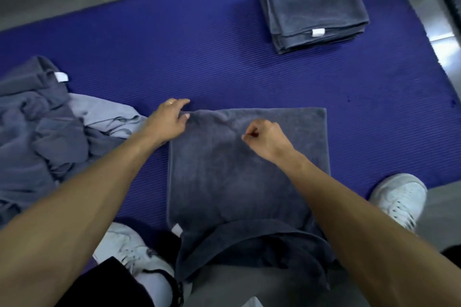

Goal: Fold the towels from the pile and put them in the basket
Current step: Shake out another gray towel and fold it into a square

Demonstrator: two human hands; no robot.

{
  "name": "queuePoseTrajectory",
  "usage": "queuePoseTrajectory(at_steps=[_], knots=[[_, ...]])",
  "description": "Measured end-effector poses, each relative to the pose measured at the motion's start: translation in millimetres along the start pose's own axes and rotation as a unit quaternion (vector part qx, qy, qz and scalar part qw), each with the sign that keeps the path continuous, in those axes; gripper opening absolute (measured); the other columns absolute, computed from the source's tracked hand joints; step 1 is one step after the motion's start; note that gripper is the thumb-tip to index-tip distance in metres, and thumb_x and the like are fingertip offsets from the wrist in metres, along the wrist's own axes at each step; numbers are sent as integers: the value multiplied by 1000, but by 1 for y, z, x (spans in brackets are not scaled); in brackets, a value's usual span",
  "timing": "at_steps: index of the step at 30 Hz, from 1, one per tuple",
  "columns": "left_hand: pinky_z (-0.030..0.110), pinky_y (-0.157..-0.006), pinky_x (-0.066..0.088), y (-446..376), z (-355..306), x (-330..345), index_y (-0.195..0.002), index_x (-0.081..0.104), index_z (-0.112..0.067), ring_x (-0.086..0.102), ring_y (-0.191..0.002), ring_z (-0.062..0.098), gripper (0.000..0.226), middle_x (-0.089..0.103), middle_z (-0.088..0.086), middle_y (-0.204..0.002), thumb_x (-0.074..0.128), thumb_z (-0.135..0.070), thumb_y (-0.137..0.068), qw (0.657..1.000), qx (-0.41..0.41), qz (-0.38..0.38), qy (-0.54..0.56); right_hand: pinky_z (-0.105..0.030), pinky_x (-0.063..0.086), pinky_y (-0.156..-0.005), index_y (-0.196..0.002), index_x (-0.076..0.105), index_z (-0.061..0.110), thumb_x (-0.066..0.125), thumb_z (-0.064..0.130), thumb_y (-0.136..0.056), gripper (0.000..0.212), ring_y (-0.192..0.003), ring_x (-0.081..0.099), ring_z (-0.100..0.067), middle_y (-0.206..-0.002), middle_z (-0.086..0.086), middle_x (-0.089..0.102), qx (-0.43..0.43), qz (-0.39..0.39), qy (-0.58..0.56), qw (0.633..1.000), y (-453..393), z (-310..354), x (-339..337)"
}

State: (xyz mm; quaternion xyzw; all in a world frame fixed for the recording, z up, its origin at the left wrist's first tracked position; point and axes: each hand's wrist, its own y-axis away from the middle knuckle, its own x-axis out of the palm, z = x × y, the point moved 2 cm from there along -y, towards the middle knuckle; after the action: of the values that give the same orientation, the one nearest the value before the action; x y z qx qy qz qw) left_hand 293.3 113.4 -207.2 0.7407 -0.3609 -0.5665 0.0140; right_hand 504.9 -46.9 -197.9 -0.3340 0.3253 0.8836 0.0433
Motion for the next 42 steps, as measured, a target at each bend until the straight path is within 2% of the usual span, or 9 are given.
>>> queuePoseTrajectory(at_steps=[4, 6, 10, 14, 21, 26, 30, 36, 42], knots=[[27, -73, 42, -18, 19, -13, -90, 68, -20, 61, -88, 16, 9, 67, -1, -91, 67, -29, -91, 989, -69, 90, 91, -39, 56, -84, -92, 69, 17, 62, 31, -92, 16, -83, 67, -16, -87, 2, 71, 17, 17, 10, 1000, -3, 15, 25], [25, -62, 42, -27, 24, -25, -79, 67, -20, 59, -73, 13, 13, 67, 0, -80, 71, -28, -89, 986, -76, 101, 108, -37, 55, -87, -92, 70, 15, 62, 31, -93, 18, -86, 66, -17, -90, 0, 71, 33, 24, 19, 999, -4, 12, 28], [24, -60, 44, -29, 42, -30, -80, 71, -19, 59, -67, 13, 10, 66, -1, -73, 77, -26, -84, 975, -124, -6, 183, -36, 56, -79, -90, 66, 17, 61, 33, -93, 17, -82, 65, -17, -86, 1, 69, 74, 18, 61, 995, -2, -4, 24], [35, -83, 52, -2, 42, -20, -98, 70, -17, 63, -88, 17, 13, 69, 0, -94, 72, -23, -87, 979, -104, -120, 124, -35, 56, -79, -88, 65, 17, 61, 29, -93, 14, -82, 65, -18, -86, 1, 68, 79, 16, 74, 994, 12, -13, 17], [31, -75, 45, 67, -30, -12, -120, 61, -17, 55, -88, 15, 28, 50, 4, -124, 60, -19, -92, 969, -56, -213, 115, -14, 51, -78, -82, 71, 15, 68, 18, -89, 8, -81, 66, -7, -84, 8, 71, 15, -64, -51, 996, 100, -27, -4], [23, -81, 48, 121, -83, 25, -93, 69, -19, 67, -88, 17, 10, 71, 0, -92, 66, -12, -88, 965, 9, -91, 247, -3, 41, -64, -81, 69, 20, 68, 18, -89, 8, -69, 60, 1, -74, 13, 66, 75, -88, -78, 990, 177, -76, -14], [30, -84, 53, 169, -129, 68, -88, 72, -17, 69, -83, 17, 10, 74, 6, -87, 71, -8, -85, 962, 55, -29, 267, -24, 46, -70, -74, 64, 20, 70, 18, -88, 15, -69, 62, -15, -69, 3, 67, 154, -104, -156, 970, 217, -123, -4], [42, -82, 57, 213, -162, 127, -76, 68, -32, 63, -68, 15, 28, 70, -3, -76, 70, -6, -86, 931, -23, 0, 365, -27, 48, -72, -77, 65, 18, 67, 19, -87, 11, -80, 66, -21, -76, 2, 68, 240, -120, -197, 943, 253, -172, 12], [31, -82, 54, 226, -173, 146, -79, 69, -31, 67, -78, 11, 19, 72, -9, -80, 71, -13, -86, 972, 19, 45, 229, -32, 60, -61, -91, 63, 10, 71, 48, -85, 40, -74, 73, -25, -89, -11, 72, 385, 26, -308, 870, 263, -180, 32]])
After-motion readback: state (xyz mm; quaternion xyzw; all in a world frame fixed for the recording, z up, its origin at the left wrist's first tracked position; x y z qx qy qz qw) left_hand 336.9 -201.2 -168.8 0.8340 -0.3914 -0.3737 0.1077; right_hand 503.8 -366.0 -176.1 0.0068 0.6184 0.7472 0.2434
